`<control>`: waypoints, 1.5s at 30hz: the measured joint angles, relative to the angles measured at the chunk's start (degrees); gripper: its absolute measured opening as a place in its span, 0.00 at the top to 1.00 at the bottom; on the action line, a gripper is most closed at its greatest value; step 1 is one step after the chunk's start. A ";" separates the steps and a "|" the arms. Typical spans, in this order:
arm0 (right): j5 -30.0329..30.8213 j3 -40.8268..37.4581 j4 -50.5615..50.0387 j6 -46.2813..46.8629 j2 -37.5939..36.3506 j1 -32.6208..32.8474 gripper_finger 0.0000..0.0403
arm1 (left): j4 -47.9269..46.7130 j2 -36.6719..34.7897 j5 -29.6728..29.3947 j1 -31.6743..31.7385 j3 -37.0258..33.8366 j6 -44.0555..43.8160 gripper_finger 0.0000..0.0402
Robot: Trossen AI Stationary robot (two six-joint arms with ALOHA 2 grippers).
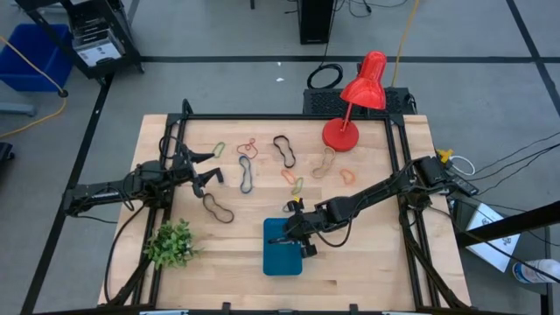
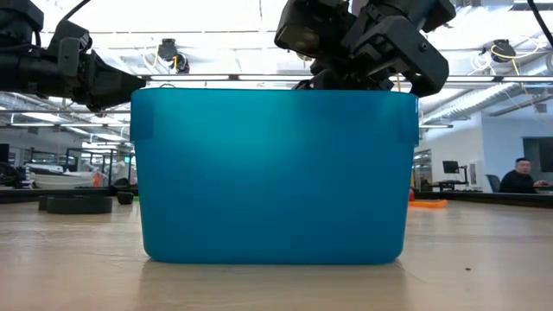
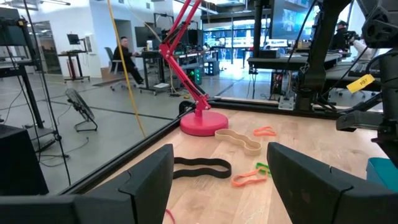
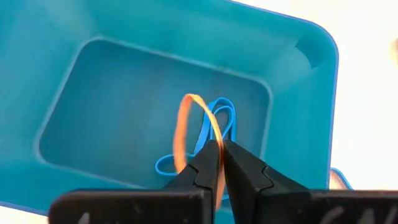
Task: Pick and place rubber bands into bin
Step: Put the bottom orange rubber band into the blue bin, then put the right orange rubber band into the blue bin
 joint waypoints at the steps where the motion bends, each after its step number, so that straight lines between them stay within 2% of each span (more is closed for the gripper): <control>1: 0.00 0.00 -0.01 0.00 0.00 0.00 0.94 | -0.02 0.00 0.00 0.00 0.00 0.01 0.34; 6: 0.02 0.00 0.00 0.01 0.00 0.00 0.89 | -0.02 0.00 0.00 0.00 0.00 0.02 0.34; 16: 0.04 -0.06 -0.68 3.10 -1.38 -0.13 0.69 | -0.02 0.00 0.00 0.00 0.00 0.04 0.34; 22: 0.07 -0.04 -4.93 4.53 -10.23 -0.26 0.63 | -0.05 -0.02 0.00 0.01 0.00 0.07 0.34; 29: 0.51 -1.18 -13.61 6.62 -23.16 -0.55 0.63 | -0.04 0.00 0.02 0.00 0.00 0.07 0.34; 32: 5.83 -3.74 -16.46 8.49 -27.94 -0.89 0.64 | -0.04 0.00 0.02 0.02 0.00 0.07 0.34; 37: 19.17 -9.37 -21.12 14.26 -35.46 -3.14 0.64 | -0.03 -0.01 0.02 0.00 0.00 0.09 0.34; 42: 20.97 -13.62 -30.37 26.16 -38.94 -10.19 0.65 | 0.00 0.00 0.02 0.00 0.00 0.09 0.34; 45: 18.28 -15.38 -35.08 28.67 -38.58 -15.43 0.66 | 0.00 -0.01 0.02 0.01 0.00 0.08 0.34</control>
